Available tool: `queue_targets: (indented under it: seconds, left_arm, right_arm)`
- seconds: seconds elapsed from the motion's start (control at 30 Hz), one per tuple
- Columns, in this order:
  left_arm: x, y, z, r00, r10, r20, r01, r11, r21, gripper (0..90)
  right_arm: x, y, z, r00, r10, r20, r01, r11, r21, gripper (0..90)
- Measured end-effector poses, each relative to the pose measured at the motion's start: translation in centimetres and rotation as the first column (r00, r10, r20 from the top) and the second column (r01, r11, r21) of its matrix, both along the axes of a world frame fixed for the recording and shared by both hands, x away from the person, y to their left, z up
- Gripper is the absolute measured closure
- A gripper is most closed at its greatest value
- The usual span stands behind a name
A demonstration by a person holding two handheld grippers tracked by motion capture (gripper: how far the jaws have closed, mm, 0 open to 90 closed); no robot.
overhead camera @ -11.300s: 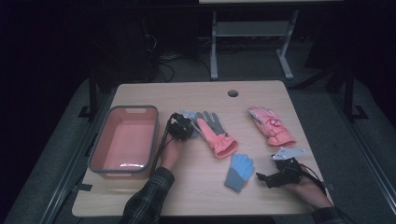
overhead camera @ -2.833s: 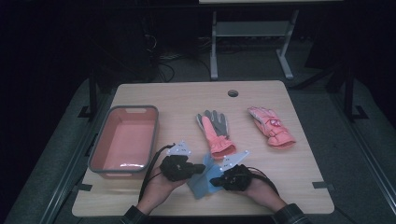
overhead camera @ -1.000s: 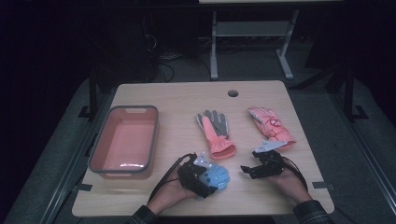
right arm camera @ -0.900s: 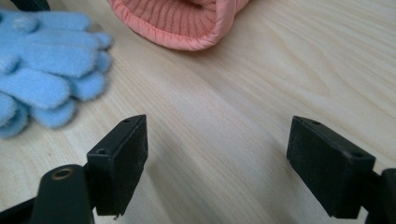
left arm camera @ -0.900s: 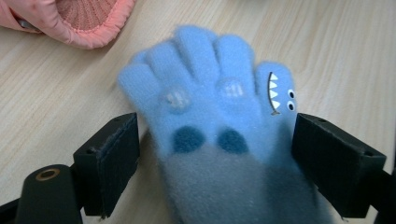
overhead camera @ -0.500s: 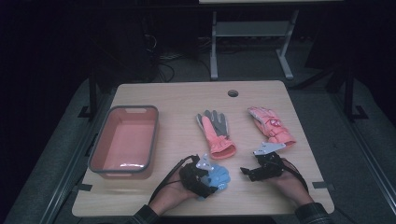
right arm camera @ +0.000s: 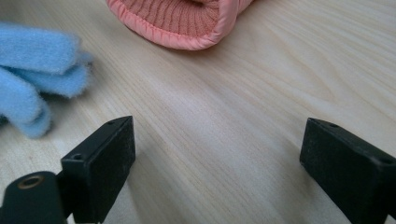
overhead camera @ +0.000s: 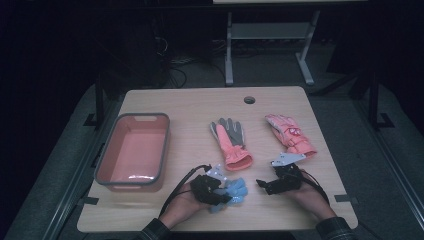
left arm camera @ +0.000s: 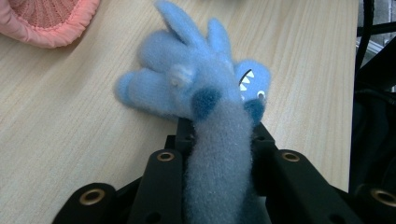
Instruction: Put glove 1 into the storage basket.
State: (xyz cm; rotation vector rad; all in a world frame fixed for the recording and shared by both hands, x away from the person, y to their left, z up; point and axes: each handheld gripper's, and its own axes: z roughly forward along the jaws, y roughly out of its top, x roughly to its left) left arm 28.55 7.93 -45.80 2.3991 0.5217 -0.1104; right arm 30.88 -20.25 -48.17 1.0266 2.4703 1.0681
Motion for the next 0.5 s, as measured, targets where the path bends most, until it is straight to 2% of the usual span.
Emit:
queue_targets:
  seconds: [0.17, 0.33, 0.4, 0.5]
  left_arm:
    - [0.2, 0.2, 0.3, 0.9997, 0.002, -0.026, -0.002, 0.9998, -0.017, 74.7]
    - [0.3, 0.4, 0.8, 0.9995, 0.004, -0.032, -0.005, 0.9995, -0.030, 75.1]
    - [0.3, 0.6, 1.2, 0.9991, 0.007, -0.042, -0.009, 0.9983, -0.057, 75.1]
    - [0.3, 0.8, 1.7, 0.9993, 0.011, -0.036, -0.014, 0.9977, -0.067, 75.2]
  right_arm:
    - [0.0, 0.0, 0.0, 1.0000, 0.000, -0.001, 0.000, 1.000, 0.000, 9.7]
    - [0.0, 0.0, 0.0, 1.0000, 0.000, 0.000, 0.000, 1.000, 0.000, 9.7]
    - [0.0, 0.0, 0.0, 1.0000, 0.000, 0.000, 0.000, 1.000, 0.001, 9.7]
    - [0.0, 0.0, 0.0, 1.0000, 0.000, 0.001, 0.000, 1.000, 0.002, 9.7]
